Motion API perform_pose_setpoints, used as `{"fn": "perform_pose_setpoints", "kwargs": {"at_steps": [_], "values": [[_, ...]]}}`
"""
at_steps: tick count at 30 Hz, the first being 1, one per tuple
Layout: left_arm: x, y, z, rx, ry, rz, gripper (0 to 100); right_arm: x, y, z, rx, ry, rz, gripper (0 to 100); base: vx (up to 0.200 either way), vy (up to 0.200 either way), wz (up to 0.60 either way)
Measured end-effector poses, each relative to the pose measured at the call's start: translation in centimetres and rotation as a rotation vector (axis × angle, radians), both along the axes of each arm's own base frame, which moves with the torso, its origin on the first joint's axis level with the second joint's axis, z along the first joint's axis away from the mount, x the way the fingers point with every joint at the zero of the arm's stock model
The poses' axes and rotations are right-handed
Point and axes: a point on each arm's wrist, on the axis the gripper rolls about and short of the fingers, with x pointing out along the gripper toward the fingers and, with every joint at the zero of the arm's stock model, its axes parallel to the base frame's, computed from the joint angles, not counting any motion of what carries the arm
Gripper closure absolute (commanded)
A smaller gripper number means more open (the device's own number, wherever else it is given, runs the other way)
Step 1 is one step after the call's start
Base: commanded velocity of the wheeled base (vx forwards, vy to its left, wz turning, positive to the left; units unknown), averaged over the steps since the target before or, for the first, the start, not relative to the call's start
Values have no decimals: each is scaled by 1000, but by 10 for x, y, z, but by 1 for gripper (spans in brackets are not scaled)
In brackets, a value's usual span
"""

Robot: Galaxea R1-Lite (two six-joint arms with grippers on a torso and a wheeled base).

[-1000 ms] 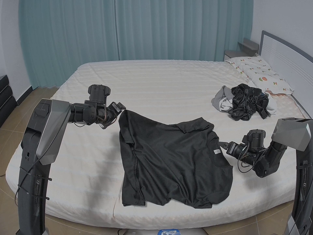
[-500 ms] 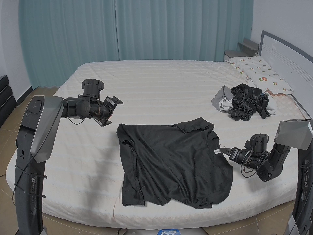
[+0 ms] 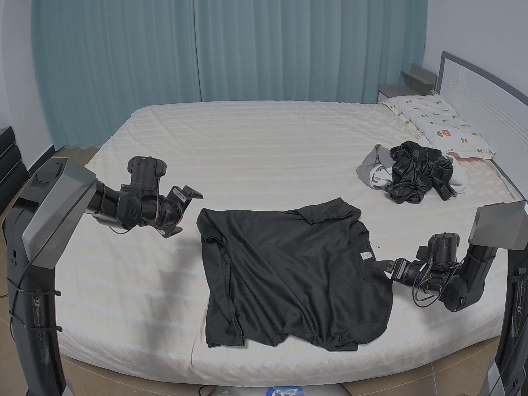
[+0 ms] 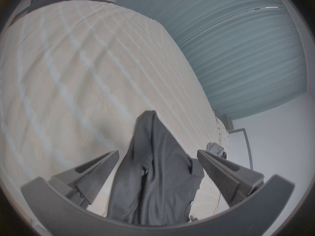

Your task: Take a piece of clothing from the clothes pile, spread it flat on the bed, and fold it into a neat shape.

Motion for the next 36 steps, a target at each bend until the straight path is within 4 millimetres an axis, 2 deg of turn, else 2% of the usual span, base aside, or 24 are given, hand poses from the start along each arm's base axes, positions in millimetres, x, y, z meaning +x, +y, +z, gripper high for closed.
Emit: {"fn": "perform_pose_setpoints", "kwargs": {"at_steps": [1,11,16,26,31,36], "values": [[-8,0,-3,1,4,-2,0,-2,1,-1,1,9,8,100,0,0,0],[-80,-6,-17,54,57,3,0,-20,8,-10,6,85,48,100,0,0,0],[-107,-16,-19,87,33,6,0,-26,0,-8,8,96,27,100,0,0,0],[-142,-34,-33,105,49,-68,0,-34,-41,12,50,58,-65,100,0,0,0],[-149,-40,-41,107,52,-91,0,-36,-63,19,99,25,-129,100,0,0,0],[-149,-45,-48,106,37,-106,0,-35,-75,23,119,-6,-151,100,0,0,0]]}}
